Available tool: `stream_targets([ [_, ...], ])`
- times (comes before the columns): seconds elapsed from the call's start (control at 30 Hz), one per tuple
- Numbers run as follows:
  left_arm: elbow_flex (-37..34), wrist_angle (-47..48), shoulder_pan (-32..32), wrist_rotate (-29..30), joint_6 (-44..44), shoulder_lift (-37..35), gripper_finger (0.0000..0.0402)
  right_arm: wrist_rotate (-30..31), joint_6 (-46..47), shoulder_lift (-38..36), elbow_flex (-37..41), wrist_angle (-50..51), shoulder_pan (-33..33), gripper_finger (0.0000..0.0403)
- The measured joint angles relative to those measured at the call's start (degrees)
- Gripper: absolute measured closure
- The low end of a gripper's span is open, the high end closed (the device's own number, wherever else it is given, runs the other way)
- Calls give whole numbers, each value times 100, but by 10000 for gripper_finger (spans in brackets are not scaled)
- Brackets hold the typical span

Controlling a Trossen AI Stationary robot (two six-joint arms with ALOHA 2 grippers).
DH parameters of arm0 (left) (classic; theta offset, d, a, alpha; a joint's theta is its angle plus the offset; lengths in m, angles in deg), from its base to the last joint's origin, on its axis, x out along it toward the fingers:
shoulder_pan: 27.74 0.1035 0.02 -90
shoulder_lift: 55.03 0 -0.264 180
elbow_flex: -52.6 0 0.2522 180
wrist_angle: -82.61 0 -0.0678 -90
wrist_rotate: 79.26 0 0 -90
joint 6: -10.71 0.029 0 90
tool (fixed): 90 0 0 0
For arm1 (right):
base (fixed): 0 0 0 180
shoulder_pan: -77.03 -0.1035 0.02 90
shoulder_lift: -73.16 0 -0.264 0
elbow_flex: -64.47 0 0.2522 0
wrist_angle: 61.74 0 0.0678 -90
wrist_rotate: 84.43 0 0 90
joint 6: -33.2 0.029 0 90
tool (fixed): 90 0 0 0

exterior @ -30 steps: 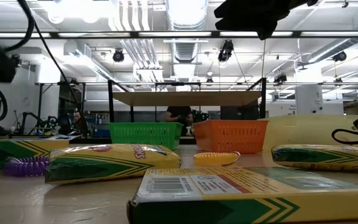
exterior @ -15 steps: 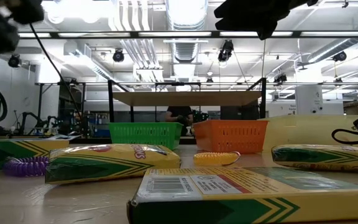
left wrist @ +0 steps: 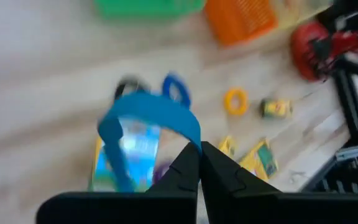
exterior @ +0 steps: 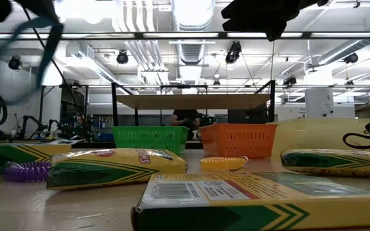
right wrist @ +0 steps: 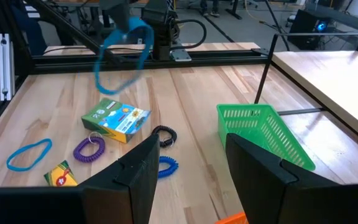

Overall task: Pick & Place Office Desk Supplies
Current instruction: Put the left blue rubber band into the yellow bin

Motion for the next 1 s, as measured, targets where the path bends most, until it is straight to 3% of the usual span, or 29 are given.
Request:
stream_targets([
  [0.17,-11,-13,199,844,752,0,393,0,0,-1,0,0,0,220],
  [0.3,-13,-164,491,1070,1572,1,393,0,2,0,0,0,0,220],
  [0.4,-33,-615,724,1172,2748,2,393,0,2,0,0,0,0,220],
  [0.6,-573,-2815,1213,1188,6256,4,393,0,2,0,0,0,0,220],
  [0.73,-1228,-4620,1464,665,8184,7,393,0,0,0,0,-2,0,220],
  [0.87,-1947,-6361,1708,27,9435,4,393,0,0,0,0,0,0,220],
  [1.0,-2646,-7975,1998,-671,9986,7,393,2,2,0,0,0,0,220],
])
